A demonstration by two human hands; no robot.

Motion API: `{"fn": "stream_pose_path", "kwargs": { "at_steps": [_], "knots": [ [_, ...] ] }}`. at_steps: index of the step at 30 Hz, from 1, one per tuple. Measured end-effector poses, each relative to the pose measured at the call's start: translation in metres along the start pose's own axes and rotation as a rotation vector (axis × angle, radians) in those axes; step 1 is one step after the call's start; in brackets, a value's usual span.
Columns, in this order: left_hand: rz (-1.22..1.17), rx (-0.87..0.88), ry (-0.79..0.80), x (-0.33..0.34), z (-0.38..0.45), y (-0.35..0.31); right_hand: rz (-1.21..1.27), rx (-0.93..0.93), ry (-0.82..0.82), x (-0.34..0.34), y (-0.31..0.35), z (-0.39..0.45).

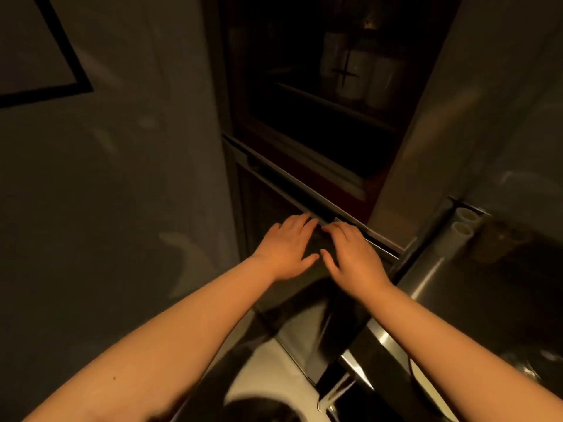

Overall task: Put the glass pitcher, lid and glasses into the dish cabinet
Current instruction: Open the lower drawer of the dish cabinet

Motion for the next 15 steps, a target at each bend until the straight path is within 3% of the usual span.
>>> {"fn": "stream_pose_path", "kwargs": {
  "at_steps": [7, 15],
  "knots": [
    [0.074, 0.014, 0.045, 0.016, 0.054, 0.053, -0.013, -0.030, -0.018, 0.037, 0.002, 0.054],
    [0.144, 0.095, 0.080, 0.031, 0.075, 0.097, -0.093, 0.117, -0.004, 0.068, 0.003, 0.087]
  ]
}}
Point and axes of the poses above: each hand's wrist, its own z-axis towards the middle knuckle, its own x-axis out of the palm, y = z × x, the point moved 4 cm from there along z, towards the middle knuckle, and after that the axes turned 8 degrees about z, right-handed, at the moved point
